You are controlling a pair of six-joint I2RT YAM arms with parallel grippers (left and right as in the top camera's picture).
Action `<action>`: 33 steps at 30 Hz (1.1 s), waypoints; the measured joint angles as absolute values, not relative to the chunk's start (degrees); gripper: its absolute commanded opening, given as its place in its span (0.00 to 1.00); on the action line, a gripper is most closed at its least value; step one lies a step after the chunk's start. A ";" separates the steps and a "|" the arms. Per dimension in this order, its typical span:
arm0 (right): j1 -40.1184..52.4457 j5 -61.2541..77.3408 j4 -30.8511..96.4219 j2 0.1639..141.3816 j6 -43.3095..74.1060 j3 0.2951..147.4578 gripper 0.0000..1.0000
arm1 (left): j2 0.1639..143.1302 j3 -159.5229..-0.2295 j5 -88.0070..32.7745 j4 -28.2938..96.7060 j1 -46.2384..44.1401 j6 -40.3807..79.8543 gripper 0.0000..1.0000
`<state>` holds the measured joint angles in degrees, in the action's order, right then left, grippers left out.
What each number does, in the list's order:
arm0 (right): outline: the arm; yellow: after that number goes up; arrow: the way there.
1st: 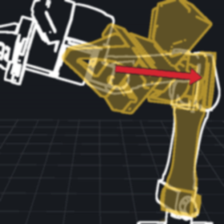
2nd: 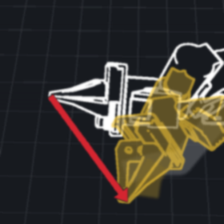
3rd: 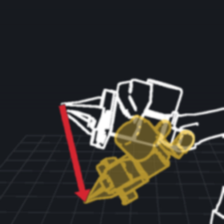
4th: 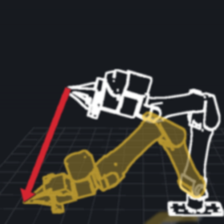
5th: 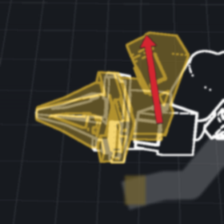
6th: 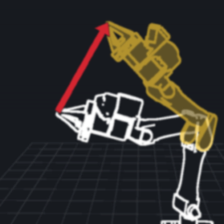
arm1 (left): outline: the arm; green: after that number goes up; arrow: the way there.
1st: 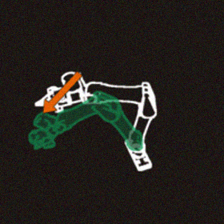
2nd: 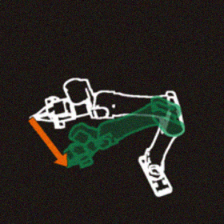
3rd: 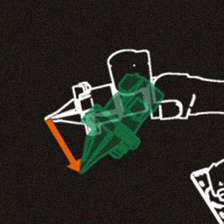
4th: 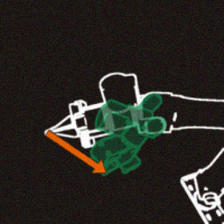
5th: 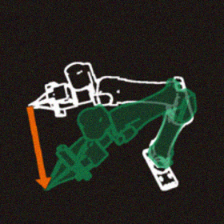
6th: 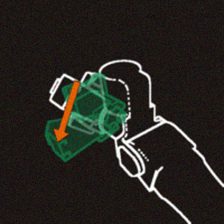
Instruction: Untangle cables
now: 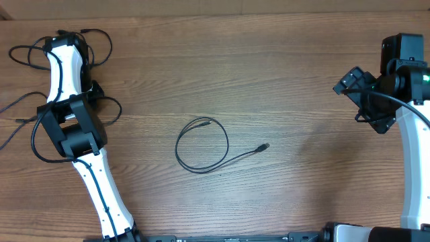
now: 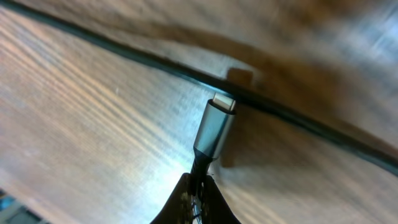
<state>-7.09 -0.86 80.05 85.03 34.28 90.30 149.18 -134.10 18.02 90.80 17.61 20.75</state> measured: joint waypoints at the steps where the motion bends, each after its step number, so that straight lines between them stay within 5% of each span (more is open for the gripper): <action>1: -7.09 -0.86 80.05 85.03 34.30 90.30 1.00 | 149.18 -134.10 18.24 91.26 17.61 20.56 0.04; 9: -7.09 -0.86 80.07 85.03 34.28 90.30 1.00 | 149.21 -134.45 19.09 93.82 17.63 22.52 0.13; 12: -7.09 -0.84 80.05 85.03 34.28 90.30 1.00 | 149.38 -136.55 19.11 94.72 17.63 23.35 0.36; 14: -7.09 -0.86 80.05 85.03 34.28 90.30 1.00 | 149.49 -138.54 19.14 95.22 17.63 23.88 0.67; 21: -7.09 -0.86 80.03 85.03 34.28 90.30 1.00 | 149.51 -146.96 16.84 96.66 17.63 23.79 0.66; 27: -7.09 -0.86 80.03 85.03 34.30 90.30 1.00 | 149.51 -148.86 -1.43 96.66 17.61 20.40 0.58; 33: -7.09 -0.84 80.07 85.03 34.28 90.30 1.00 | 149.49 -148.88 -26.28 96.66 13.98 6.59 0.98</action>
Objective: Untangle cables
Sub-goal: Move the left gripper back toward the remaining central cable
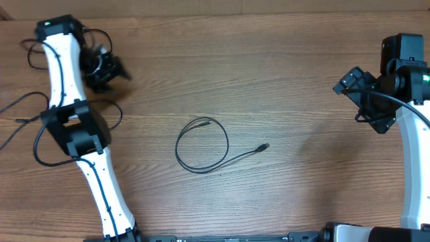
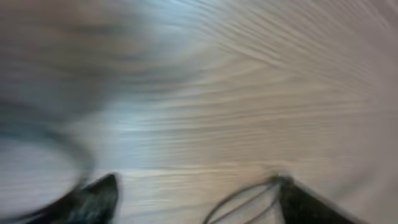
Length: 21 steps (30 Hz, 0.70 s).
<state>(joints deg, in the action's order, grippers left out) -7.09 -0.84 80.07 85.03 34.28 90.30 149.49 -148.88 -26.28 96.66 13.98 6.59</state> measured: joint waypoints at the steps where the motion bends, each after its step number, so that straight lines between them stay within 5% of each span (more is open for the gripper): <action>1: -7.09 -0.84 80.05 85.03 34.30 90.30 1.00 | 149.49 -148.88 -28.21 96.66 12.73 5.34 1.00; 9: -7.09 -0.86 80.07 85.03 34.28 90.30 1.00 | 146.71 -148.88 -30.89 96.66 4.01 3.18 1.00; 21: -7.09 -0.86 80.05 85.03 34.30 90.30 1.00 | 116.53 -135.87 -16.27 96.90 -11.57 3.22 1.00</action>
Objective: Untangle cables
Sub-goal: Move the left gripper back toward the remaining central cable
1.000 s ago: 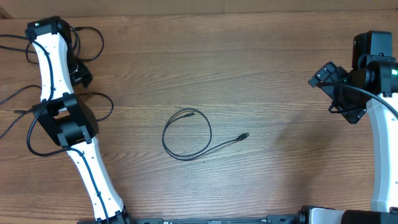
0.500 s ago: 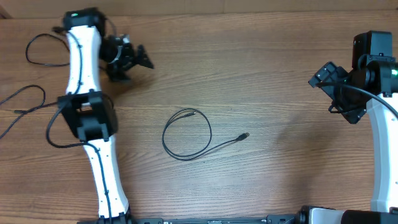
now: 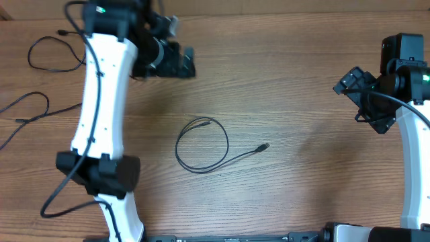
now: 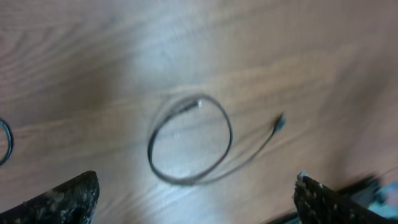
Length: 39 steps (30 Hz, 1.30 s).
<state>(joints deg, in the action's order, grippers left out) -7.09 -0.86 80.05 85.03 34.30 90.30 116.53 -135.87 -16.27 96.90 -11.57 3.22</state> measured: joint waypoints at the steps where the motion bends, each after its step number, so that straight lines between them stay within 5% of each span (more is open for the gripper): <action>1: -7.09 -0.84 80.05 85.03 34.28 90.30 1.00 | 115.87 -134.58 -15.27 96.92 -13.26 3.22 1.00; 10: -7.09 -0.86 80.05 85.03 34.30 90.30 1.00 | 117.64 -115.61 -6.90 87.99 -22.48 3.22 1.00; 29: -7.09 -0.86 80.07 85.03 34.28 90.30 1.00 | 117.89 -82.50 -2.26 59.46 -23.11 2.52 0.99; 34: -7.09 -0.86 80.09 85.03 34.30 90.30 1.00 | 117.01 -78.63 1.13 53.84 -23.14 2.48 0.80; 39: -7.09 -0.86 80.07 85.03 34.28 90.30 1.00 | 115.70 -76.51 1.34 51.31 -23.11 2.15 0.44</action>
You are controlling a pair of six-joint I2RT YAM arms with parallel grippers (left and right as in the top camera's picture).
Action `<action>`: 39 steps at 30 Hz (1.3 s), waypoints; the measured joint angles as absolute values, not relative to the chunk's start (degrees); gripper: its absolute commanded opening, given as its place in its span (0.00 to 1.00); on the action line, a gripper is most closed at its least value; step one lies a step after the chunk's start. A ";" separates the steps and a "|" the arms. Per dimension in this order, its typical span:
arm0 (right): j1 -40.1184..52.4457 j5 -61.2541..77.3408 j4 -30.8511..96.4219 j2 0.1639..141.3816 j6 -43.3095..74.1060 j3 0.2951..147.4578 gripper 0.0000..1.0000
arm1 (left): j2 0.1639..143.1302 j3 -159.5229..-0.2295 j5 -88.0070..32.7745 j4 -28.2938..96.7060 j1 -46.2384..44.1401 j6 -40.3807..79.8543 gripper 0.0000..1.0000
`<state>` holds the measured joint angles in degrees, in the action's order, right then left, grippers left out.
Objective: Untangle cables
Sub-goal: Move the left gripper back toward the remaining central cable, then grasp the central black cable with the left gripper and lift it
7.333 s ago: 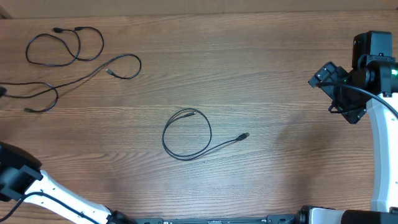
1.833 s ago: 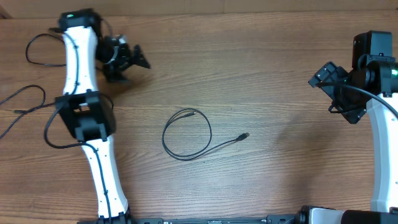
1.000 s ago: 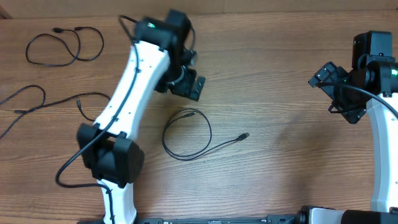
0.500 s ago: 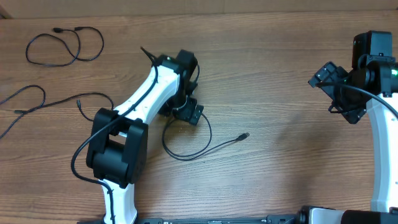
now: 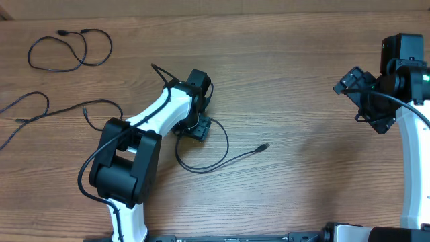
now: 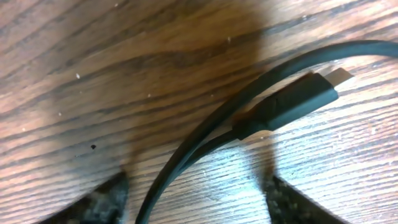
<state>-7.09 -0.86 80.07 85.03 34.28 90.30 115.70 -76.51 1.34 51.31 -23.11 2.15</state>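
A thin black cable (image 5: 213, 161) lies in a loop at the middle of the table, its free end (image 5: 265, 146) pointing right. My left gripper (image 5: 195, 128) is low over the loop's upper left part. In the left wrist view its fingers (image 6: 93, 202) stand open on either side of the cable (image 6: 186, 155), just short of the black plug (image 6: 292, 99), where two strands run side by side. My right gripper (image 5: 366, 102) hangs at the far right, away from every cable; its jaws cannot be made out.
A second black cable (image 5: 70, 50) is laid in loops at the back left corner. A third cable (image 5: 57, 107) trails along the left edge. The left arm's own black cable (image 5: 164, 75) arches above its forearm.
My left gripper was up at the back of the table, open, seeing the loop from afar. Now it is down at the loop, fingers astride the cable beside its plug. The right arm is unchanged.
My left gripper was at the far left, shut on a braided cable with a silver plug. Then it stood open at the back left corner, with that cable left lying there. Then it was over the back middle, and now it is open at the centre loop.
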 measured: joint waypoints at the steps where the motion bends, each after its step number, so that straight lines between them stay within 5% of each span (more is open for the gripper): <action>1: -7.09 -0.86 80.09 85.03 34.28 90.30 1.00 | 115.52 -76.25 1.37 51.18 -23.11 1.76 0.38; 5: -7.09 -0.84 80.09 85.03 34.30 90.30 1.00 | 115.28 -75.88 1.58 51.09 -23.11 1.32 0.04; 17: -7.09 -0.89 80.12 85.03 34.30 90.30 1.00 | 117.34 -80.31 2.17 63.53 -23.11 6.13 0.04; 27: -7.09 -0.89 80.05 85.03 34.28 90.30 1.00 | 118.02 -113.14 0.27 82.28 -23.11 20.16 0.04; 39: -7.09 -0.86 80.09 85.03 34.28 90.30 1.00 | 117.23 -138.06 -4.56 89.32 -23.11 24.32 0.04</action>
<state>-7.09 -0.86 80.09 85.03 34.28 90.30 117.23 -138.06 -4.56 89.32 -23.11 24.32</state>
